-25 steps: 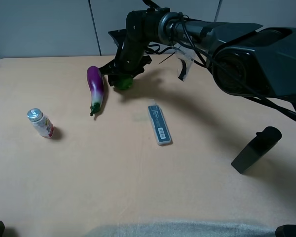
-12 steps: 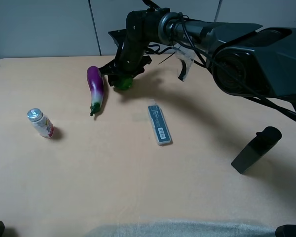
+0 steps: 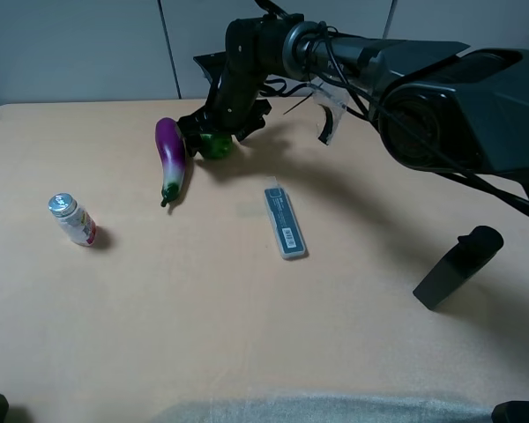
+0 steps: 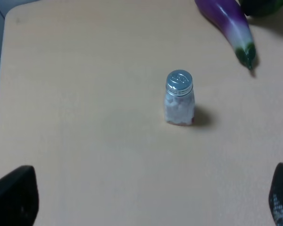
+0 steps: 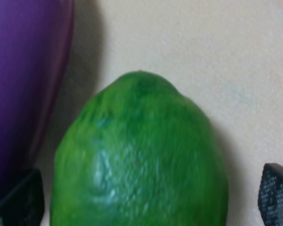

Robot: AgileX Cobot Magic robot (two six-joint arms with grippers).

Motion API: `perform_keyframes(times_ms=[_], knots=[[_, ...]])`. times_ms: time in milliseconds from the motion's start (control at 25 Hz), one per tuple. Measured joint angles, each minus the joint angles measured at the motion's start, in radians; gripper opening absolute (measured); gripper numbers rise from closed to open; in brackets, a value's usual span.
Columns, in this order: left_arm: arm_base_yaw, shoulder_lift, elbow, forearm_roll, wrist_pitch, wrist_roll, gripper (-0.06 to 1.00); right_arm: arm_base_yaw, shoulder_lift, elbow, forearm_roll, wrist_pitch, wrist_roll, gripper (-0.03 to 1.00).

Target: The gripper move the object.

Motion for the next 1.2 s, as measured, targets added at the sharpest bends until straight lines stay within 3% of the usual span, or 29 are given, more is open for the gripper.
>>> perform_keyframes(times_ms=[280, 800, 1200], knots=[[0.000, 0.000, 0.000, 0.000, 0.000, 0.000, 0.97, 0.000, -0.017, -0.034, -0.016, 0.054, 0.000, 0.68], [0.000, 0.000, 0.000, 0.000, 0.000, 0.000, 0.97, 0.000, -0.048, -0.241, -0.067, 0.362, -0.020, 0.68], [0.000, 0.000, 0.000, 0.000, 0.000, 0.000, 0.97, -0.003, -0.167, -0.244, -0.063, 0.422, -0.064, 0.69]])
